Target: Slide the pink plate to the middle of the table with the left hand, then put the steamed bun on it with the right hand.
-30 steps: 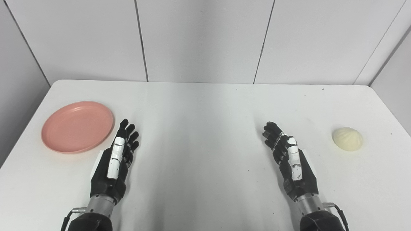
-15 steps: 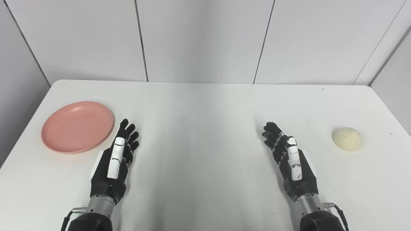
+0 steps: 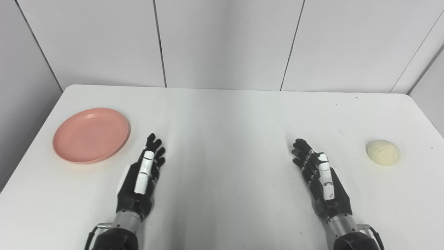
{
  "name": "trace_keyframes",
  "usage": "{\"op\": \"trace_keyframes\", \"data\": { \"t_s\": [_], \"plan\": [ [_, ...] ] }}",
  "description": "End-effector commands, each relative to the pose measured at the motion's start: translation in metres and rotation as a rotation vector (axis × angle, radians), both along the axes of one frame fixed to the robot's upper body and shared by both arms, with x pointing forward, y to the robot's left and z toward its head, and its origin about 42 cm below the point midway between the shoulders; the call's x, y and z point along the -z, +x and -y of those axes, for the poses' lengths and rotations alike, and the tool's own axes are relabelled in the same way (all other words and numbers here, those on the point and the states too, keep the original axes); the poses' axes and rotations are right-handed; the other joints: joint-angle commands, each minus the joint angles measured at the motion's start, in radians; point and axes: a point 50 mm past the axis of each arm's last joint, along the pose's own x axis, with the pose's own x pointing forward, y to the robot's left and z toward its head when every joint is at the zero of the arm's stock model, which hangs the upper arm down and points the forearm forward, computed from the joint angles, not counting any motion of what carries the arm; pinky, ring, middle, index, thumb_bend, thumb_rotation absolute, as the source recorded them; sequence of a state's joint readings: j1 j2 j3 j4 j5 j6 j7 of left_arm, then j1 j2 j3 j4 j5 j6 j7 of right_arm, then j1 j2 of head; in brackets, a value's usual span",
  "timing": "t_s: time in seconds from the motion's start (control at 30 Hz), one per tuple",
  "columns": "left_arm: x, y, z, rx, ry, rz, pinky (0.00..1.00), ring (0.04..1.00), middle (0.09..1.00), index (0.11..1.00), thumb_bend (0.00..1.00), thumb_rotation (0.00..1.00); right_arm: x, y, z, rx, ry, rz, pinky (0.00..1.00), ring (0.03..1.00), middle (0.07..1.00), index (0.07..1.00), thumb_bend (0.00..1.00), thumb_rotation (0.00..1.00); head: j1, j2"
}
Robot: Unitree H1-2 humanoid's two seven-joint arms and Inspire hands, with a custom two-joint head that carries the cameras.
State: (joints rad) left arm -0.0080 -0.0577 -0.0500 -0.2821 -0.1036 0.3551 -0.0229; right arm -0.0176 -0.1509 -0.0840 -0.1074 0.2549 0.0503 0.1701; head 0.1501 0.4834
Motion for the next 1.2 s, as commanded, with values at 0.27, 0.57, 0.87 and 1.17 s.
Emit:
{"op": "trace_keyframes", "data": {
  "t_s": [0.27, 0.57, 0.87, 1.17],
  "plan": [
    [-0.003, 0.009, 0.014, -0.009, 0.003, 0.093, 1.0, 0.972, 0.998, 1.0, 0.59, 0.89, -0.001, 0.006, 0.016, 0.007, -0.008, 0.073, 0.98, 0.923, 0.92, 0.884, 0.83, 1.0, 0.034, -0.034],
    [0.004, 0.011, 0.015, -0.005, 0.005, 0.088, 1.0, 0.971, 0.999, 1.0, 0.57, 0.9, 0.004, 0.007, 0.017, 0.0, 0.001, 0.062, 0.99, 0.93, 0.924, 0.884, 0.83, 1.0, 0.045, -0.071],
    [0.007, 0.012, 0.017, -0.006, 0.015, 0.093, 1.0, 0.968, 0.994, 1.0, 0.56, 0.91, 0.006, 0.008, 0.018, -0.017, -0.01, 0.066, 1.0, 0.949, 0.939, 0.908, 0.8, 1.0, 0.052, -0.081],
    [0.008, 0.011, 0.013, -0.01, 0.007, 0.089, 1.0, 0.969, 0.999, 1.0, 0.58, 0.9, 0.006, 0.006, 0.015, -0.015, -0.01, 0.067, 1.0, 0.936, 0.933, 0.904, 0.79, 1.0, 0.038, -0.077]
  ]
}}
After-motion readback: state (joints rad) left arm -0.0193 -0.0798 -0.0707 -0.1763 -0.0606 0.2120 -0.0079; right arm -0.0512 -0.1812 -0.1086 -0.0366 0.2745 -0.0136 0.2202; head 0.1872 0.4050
